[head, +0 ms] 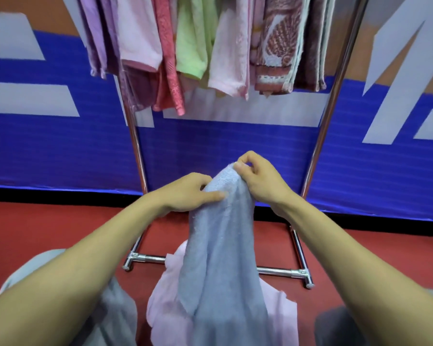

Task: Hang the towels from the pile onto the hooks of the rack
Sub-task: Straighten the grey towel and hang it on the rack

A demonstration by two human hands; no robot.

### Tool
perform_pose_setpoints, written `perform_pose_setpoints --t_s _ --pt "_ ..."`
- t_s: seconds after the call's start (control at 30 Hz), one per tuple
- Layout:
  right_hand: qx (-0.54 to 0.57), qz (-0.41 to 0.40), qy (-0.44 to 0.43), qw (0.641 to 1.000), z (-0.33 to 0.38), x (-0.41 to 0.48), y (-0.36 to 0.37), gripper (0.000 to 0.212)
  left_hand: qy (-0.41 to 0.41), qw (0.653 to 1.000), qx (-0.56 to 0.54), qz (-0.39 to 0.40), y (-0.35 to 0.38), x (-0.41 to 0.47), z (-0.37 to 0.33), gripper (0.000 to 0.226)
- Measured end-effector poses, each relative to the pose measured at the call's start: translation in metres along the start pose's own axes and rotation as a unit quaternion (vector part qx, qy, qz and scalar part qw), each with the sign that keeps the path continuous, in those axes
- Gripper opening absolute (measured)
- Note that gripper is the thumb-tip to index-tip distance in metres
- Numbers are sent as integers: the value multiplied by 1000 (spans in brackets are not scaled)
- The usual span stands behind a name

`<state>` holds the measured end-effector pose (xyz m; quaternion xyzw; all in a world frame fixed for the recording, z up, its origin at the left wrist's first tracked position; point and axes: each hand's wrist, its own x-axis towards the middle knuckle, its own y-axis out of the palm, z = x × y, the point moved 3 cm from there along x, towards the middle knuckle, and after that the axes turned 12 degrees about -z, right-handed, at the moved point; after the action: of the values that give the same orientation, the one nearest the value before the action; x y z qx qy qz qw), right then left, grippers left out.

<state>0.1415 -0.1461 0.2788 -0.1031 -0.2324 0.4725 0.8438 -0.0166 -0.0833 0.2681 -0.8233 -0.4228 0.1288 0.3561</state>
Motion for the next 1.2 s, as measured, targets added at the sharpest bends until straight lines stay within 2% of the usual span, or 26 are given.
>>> perform_pose_setpoints --t_s 0.1,0.2,0.27,0.37,0.5,0.6,0.7,0.8,0.93,1.03,1.1,1.2 --pt "58 -12 15 998 4 -1 -16 11 7 999 -44 17 -13 -4 -2 32" --pt "123 9 65 990 10 -6 -26 18 52 996 -46 -56 -16 -5 -6 17" --pt "128 57 117 983 12 -12 -28 29 71 992 -43 -100 -15 -6 -10 8" --pt "46 149 128 979 14 -19 -28 39 86 987 -31 -132 -15 -7 -15 13" --pt "-86 176 11 981 22 -21 -27 17 95 985 -17 -144 -15 -9 -19 15" --pt "-99 106 -26 989 23 -16 -29 16 100 984 -7 -146 -13 -8 -20 14" --pt "15 10 -37 999 31 -12 -33 18 95 986 -17 -134 -9 -6 -19 22" --pt "156 -56 -10 986 39 -10 -38 20 70 992 -39 -98 -4 -5 -14 26" --pt "290 -149 109 939 31 -5 -48 18 46 995 -47 -69 -2 -5 -9 34" --pt "390 -195 199 877 20 -1 -58 14 8 998 -40 -45 -3 -8 -8 37" --pt "438 -208 224 845 16 2 -62 23 -23 997 -69 -23 0 -7 -2 39" --pt "457 -219 237 829 10 2 -65 23 -70 993 -98 -18 1 -8 0 43"
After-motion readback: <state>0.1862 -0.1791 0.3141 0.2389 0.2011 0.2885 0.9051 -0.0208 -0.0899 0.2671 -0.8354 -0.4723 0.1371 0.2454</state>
